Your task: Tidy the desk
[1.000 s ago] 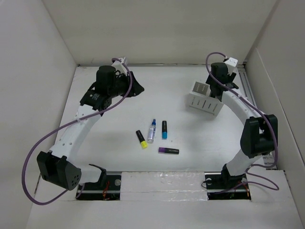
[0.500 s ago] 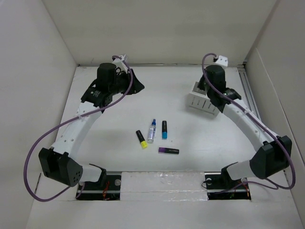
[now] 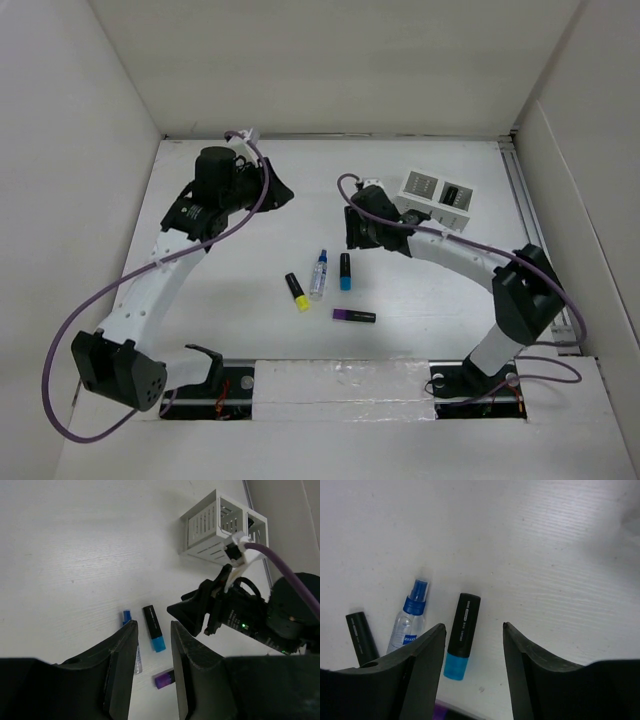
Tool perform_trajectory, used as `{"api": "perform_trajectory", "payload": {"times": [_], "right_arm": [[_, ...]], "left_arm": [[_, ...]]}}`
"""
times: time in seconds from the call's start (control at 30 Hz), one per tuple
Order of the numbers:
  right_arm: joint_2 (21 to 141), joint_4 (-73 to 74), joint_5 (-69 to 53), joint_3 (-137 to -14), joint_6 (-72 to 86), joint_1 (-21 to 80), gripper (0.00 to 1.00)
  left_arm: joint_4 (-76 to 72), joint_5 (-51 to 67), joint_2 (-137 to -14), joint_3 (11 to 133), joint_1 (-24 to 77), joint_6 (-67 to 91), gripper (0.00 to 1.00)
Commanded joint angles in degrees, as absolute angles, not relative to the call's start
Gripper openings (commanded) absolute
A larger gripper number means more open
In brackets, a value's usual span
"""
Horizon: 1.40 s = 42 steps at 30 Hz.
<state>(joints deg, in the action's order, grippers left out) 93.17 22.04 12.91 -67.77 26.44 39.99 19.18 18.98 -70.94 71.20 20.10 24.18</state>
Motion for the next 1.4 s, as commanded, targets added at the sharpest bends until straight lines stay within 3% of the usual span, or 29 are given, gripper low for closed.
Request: {"api": "perform_trajectory", "payload": {"times": [0.0, 0.33, 0.73, 1.17, 1.3, 1.37], "right_arm": [[96.57, 21.54, 10.47, -67.16, 28.56, 40.17, 0.55], [102.56, 20.48, 10.28, -69.34, 27.24, 44.47, 0.66], [109.60, 22.24, 17.92, -73.82, 30.32, 44.47, 0.61], [110.83, 23.29, 18.72, -74.01, 33.31, 44.47, 0.38], [107.85, 23.64, 20.39, -73.30, 33.75, 45.00, 0.23], [104.60, 23.20, 21.36, -73.48, 33.31, 44.47, 0.20]], "left_arm": [[20.12, 17.40, -65.92, 68.82, 19.69, 24.17, 0.29], [26.19, 15.47, -60.03, 67.68, 19.16, 21.27, 0.29], [26.63, 18.19, -54.06, 65.66, 19.69, 23.47, 0.28], [28.48, 15.82, -51.94, 65.83, 20.21, 22.85, 0.28], [28.13, 15.47, -52.64, 66.36, 20.21, 22.41, 0.28], [27.77, 15.82, -53.17, 66.36, 20.21, 22.41, 0.28]]}}
